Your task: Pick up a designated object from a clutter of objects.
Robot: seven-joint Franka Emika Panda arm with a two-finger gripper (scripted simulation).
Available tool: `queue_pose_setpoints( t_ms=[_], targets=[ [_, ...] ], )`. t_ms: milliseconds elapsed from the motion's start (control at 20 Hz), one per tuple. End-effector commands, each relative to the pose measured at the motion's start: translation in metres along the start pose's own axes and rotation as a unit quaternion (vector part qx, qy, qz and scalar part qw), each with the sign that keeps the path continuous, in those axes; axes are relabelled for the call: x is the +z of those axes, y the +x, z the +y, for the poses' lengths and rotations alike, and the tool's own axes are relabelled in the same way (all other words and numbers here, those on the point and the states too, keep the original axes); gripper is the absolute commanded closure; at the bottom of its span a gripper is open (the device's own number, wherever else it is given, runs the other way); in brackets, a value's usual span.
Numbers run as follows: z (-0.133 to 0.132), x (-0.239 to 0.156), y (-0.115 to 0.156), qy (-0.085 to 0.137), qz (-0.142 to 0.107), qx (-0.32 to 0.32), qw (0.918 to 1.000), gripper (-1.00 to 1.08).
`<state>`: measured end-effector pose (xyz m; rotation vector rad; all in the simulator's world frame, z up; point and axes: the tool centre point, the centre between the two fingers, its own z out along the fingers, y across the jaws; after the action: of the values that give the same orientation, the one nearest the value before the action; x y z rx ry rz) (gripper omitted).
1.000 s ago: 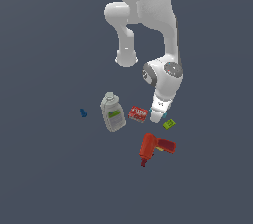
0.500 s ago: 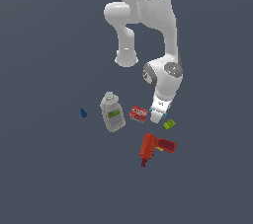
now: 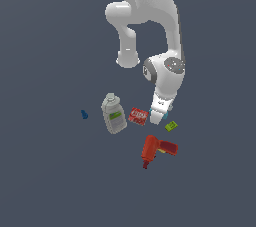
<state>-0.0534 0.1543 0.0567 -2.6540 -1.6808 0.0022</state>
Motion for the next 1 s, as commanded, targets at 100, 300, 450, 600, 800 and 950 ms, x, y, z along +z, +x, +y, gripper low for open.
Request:
queue_pose_setpoints(
  t_ms=[100,300,450,600,800,950],
  targets=[
    [0.019,-0.031,-0.007,0.000,0.001,0.000,1.0000,1.08],
    [0.040,-0.066,-0.015,0.000,0.001,0.000,1.0000,1.08],
    [0.057,-0.095,-0.021,0.001,0.002,-0.001,1.0000,1.08],
    [0.074,-0.123,-0.028,0.001,0.002,-0.001,1.0000,1.08],
    [0.097,-0.161,-0.036,0.001,0.002,-0.001,1.0000,1.08],
    [0.115,-0.189,-0.043,0.001,0.002,-0.001,1.0000,1.08]
  ],
)
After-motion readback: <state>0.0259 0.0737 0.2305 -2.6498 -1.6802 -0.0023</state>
